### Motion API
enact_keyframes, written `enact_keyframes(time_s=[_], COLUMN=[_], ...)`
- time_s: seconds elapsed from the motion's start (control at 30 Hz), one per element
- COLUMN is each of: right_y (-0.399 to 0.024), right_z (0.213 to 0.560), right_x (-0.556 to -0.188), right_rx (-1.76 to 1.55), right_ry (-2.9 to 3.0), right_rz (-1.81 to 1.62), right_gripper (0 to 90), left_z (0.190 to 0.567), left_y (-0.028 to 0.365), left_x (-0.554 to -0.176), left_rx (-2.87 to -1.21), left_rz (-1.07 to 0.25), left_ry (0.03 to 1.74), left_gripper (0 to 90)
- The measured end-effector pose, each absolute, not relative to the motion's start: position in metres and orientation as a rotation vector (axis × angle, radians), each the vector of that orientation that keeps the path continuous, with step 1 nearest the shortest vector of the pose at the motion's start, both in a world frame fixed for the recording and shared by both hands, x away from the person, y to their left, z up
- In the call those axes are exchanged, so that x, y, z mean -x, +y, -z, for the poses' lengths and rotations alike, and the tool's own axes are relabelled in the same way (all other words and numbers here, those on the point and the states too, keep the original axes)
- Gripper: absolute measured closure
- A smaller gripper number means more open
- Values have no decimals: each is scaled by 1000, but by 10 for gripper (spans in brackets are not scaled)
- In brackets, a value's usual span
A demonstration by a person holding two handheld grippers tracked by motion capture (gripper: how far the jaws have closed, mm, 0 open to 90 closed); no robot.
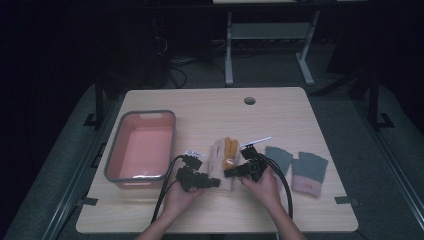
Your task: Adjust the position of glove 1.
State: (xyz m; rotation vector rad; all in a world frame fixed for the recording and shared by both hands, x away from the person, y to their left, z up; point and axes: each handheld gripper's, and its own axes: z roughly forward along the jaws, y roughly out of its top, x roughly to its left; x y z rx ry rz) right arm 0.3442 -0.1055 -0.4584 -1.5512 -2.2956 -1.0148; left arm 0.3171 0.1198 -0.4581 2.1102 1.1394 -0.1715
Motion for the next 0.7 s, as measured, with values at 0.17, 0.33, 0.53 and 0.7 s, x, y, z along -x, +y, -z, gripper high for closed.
enact_keyframes(time_s=[0.17, 0.33, 0.53, 0.7], right_y=[-105, -105, -109, -111], right_z=[461, 463, 469, 471], right_x=[-346, -346, -347, -348], right_rx=[1558, 1561, 1547, 1545], right_ry=[-2248, -2205, -2125, -2089], right_rz=[1021, 1025, 1058, 1065], right_gripper=[573, 630, 677, 702], left_z=[458, 459, 461, 464], left_y=[119, 120, 120, 123], left_x=[-320, -323, -329, -335], left_rx=[-2113, -2097, -2087, -2032], left_rz=[189, 230, 292, 374], left_ry=[1141, 1148, 1154, 1186], left_gripper=[510, 542, 590, 612])
